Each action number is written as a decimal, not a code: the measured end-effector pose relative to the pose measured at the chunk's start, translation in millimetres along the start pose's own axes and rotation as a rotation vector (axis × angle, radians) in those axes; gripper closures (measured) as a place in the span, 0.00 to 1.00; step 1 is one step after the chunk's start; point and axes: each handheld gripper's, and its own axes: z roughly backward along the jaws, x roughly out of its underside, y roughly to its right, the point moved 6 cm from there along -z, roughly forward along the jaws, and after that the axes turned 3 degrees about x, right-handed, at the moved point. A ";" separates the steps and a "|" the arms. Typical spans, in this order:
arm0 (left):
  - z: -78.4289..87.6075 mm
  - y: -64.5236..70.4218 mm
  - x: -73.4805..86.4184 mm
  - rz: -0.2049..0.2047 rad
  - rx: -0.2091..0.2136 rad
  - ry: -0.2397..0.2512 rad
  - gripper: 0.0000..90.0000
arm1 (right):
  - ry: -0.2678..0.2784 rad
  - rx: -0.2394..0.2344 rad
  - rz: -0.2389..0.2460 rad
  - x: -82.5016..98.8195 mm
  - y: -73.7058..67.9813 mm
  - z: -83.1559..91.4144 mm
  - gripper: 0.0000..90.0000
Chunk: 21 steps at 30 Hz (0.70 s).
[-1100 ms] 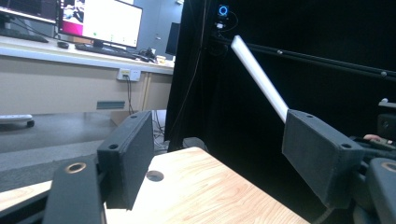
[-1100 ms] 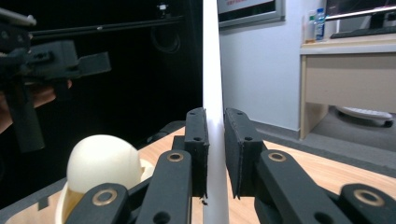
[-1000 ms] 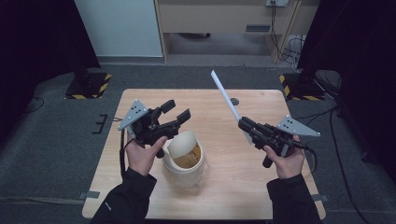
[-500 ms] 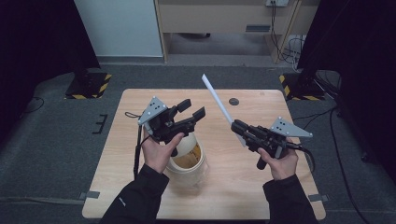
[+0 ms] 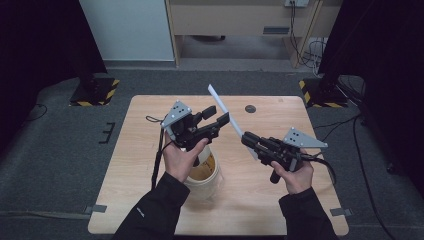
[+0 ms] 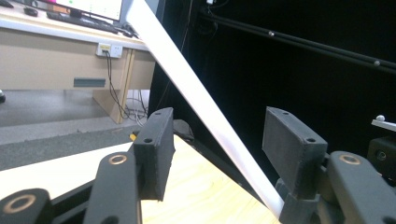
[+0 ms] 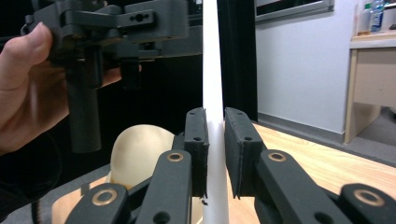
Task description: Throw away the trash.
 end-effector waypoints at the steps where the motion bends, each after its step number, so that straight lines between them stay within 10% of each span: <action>1: -1.6 0.8 0.3 0.002 0.000 0.000 0.51 | 0.004 -0.002 -0.001 -0.5 -0.3 0.3 0.89; 21: -7.5 11.4 -1.2 0.043 0.051 0.001 0.79 | -0.008 -0.041 0.029 -0.1 -8.4 -2.9 0.89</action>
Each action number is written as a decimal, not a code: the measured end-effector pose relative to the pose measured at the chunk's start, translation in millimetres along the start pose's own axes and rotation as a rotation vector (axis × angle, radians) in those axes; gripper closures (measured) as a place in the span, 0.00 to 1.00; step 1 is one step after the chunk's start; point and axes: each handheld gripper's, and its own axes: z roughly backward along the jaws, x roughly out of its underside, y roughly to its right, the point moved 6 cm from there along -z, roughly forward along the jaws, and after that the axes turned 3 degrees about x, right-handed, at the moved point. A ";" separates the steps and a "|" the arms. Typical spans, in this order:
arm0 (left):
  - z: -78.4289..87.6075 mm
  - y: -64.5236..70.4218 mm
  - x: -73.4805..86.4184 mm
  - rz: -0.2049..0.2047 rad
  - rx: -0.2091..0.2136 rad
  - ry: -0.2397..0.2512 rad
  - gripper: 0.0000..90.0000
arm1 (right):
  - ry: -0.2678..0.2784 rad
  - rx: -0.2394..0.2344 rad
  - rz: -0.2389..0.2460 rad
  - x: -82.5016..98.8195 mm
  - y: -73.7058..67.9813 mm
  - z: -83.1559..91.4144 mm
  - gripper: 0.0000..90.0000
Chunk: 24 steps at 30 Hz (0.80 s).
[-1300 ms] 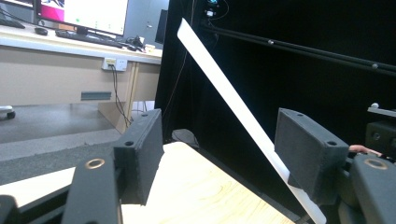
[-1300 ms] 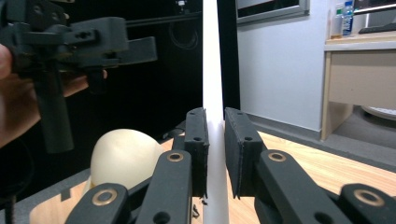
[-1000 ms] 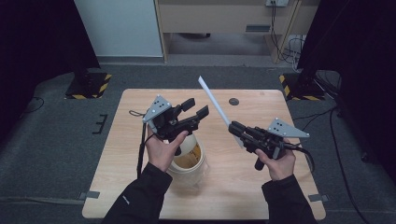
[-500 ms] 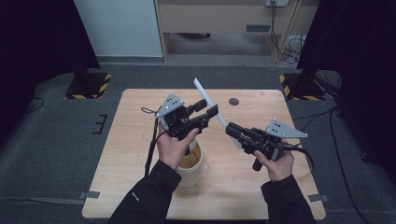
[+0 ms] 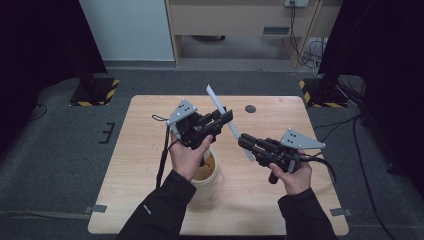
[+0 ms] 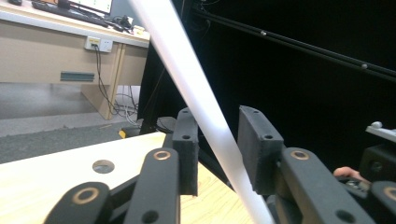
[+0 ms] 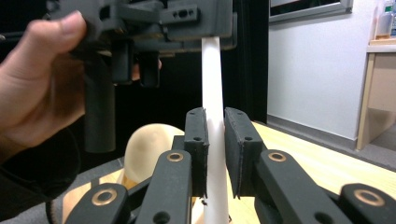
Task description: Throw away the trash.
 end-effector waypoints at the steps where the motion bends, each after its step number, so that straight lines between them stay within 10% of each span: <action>1: 0.0 0.0 0.0 0.000 0.000 0.000 0.81 | 0.000 0.000 0.000 0.0 0.0 0.0 0.89; 12: 0.5 10.3 -2.6 -0.018 0.043 0.012 0.89 | 0.009 0.031 -0.006 0.7 6.0 1.5 0.73; 24: 18.5 17.3 -11.3 -0.048 0.064 0.026 0.89 | -0.014 0.246 -0.002 16.6 47.9 7.9 0.35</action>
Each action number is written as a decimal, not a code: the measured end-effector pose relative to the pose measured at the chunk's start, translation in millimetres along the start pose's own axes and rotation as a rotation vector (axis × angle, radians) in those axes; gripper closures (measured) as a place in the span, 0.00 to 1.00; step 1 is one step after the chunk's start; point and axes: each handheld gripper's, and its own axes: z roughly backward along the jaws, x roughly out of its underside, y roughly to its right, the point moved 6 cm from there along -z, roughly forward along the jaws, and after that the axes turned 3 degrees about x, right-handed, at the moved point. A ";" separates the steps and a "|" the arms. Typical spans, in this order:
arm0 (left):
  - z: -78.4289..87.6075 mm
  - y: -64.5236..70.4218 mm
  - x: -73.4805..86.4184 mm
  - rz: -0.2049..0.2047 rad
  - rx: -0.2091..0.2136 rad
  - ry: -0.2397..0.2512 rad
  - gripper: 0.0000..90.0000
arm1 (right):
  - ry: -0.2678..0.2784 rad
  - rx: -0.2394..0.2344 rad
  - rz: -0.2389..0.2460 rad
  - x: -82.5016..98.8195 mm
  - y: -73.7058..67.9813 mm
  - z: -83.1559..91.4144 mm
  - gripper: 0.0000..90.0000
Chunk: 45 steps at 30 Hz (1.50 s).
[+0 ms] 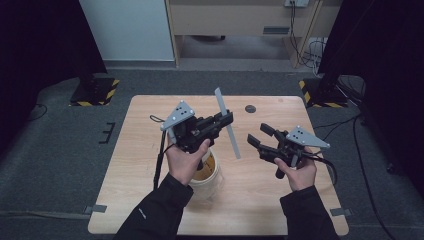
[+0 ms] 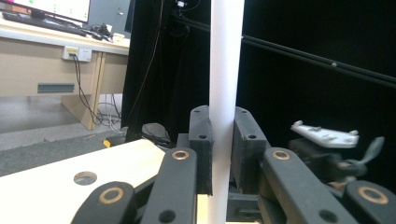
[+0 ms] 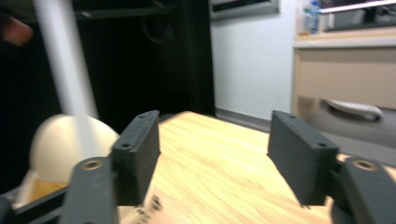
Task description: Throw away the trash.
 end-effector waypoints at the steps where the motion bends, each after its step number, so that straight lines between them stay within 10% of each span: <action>1: 5.1 1.0 -2.9 -0.005 0.002 0.006 0.89 | -0.021 0.031 0.001 8.2 8.8 -1.4 0.32; 18: 49.4 7.1 -11.1 -0.099 -0.020 -0.001 0.89 | -0.273 0.187 -0.023 80.0 58.1 -6.5 0.25; 45: 59.7 -15.9 49.5 -0.153 -0.091 -0.128 0.88 | -0.358 0.197 0.012 102.1 64.2 -9.3 0.24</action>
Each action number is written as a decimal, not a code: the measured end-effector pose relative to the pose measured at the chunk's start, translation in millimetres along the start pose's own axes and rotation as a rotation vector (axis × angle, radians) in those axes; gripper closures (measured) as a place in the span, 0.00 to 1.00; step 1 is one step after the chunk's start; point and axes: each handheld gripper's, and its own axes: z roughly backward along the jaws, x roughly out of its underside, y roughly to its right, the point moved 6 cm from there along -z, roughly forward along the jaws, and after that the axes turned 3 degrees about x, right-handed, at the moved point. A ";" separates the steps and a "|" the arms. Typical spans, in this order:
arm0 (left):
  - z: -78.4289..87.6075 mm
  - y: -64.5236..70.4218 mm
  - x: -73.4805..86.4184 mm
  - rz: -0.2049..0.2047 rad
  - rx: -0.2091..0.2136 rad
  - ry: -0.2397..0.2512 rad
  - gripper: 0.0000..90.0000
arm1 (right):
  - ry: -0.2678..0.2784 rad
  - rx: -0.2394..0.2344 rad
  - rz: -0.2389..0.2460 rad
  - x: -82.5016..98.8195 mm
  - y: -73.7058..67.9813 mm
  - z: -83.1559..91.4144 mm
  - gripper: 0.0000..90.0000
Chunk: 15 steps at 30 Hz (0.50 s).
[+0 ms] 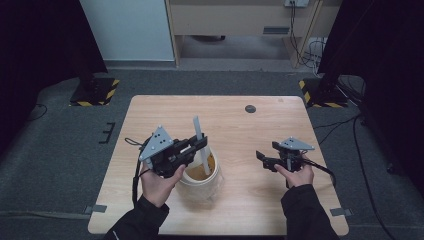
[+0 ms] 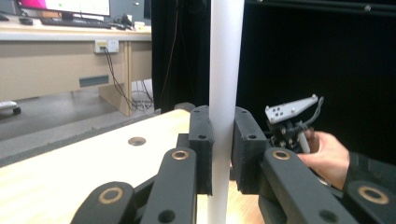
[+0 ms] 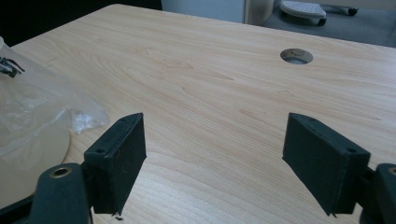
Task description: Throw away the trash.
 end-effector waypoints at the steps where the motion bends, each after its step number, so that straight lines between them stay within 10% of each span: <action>1: 0.0 0.0 0.0 0.000 0.000 0.000 0.89 | -0.003 -0.001 0.002 0.4 0.1 -0.1 0.24; 15: -11.1 2.2 31.9 -0.004 0.004 -0.081 0.88 | -0.022 -0.002 0.018 3.6 -0.7 -2.4 0.24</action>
